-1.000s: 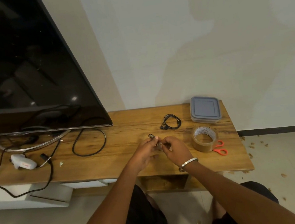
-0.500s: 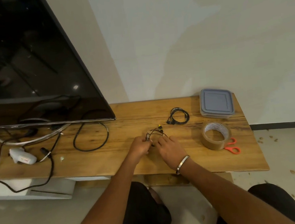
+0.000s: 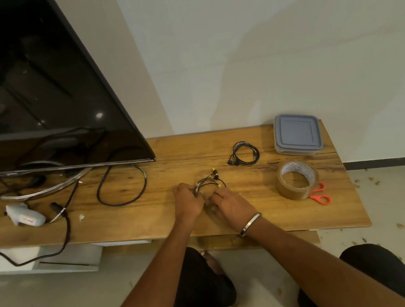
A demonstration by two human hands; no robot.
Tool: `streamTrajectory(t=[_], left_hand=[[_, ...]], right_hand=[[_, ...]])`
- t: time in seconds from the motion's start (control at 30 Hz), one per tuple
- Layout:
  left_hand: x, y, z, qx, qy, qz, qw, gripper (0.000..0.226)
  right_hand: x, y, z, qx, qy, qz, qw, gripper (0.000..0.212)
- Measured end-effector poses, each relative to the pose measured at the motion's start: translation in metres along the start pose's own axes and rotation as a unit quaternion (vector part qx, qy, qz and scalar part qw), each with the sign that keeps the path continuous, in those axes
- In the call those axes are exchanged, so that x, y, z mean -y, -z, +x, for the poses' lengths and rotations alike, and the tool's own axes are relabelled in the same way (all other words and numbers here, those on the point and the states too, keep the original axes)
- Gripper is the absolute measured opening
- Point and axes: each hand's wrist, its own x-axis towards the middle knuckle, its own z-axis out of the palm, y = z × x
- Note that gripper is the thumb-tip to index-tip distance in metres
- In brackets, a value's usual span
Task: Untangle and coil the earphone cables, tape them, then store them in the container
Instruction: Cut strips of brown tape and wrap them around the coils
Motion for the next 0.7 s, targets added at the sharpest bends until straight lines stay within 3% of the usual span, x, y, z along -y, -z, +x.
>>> streamTrajectory(t=[0.17, 0.47, 0.6, 0.7], left_hand=[[-0.013, -0.003, -0.015, -0.052, -0.051, -0.011, 0.997, 0.019], [-0.065, -0.045, -0.051, 0.019, -0.131, -0.012, 0.991, 0.024], [-0.079, -0.066, -0.070, 0.056, -0.154, -0.027, 0.986, 0.024], [-0.084, -0.073, -0.078, 0.068, -0.163, -0.029, 0.984, 0.024]], right_hand=[[-0.021, 0.024, -0.016, -0.050, -0.061, 0.032, 0.996, 0.025], [-0.077, 0.079, -0.054, -0.130, -0.163, -0.050, 0.977, 0.017], [-0.090, 0.084, -0.069, -0.067, -0.265, -0.133, 0.953, 0.038], [-0.093, 0.078, -0.075, -0.014, -0.250, -0.176, 0.952, 0.037]])
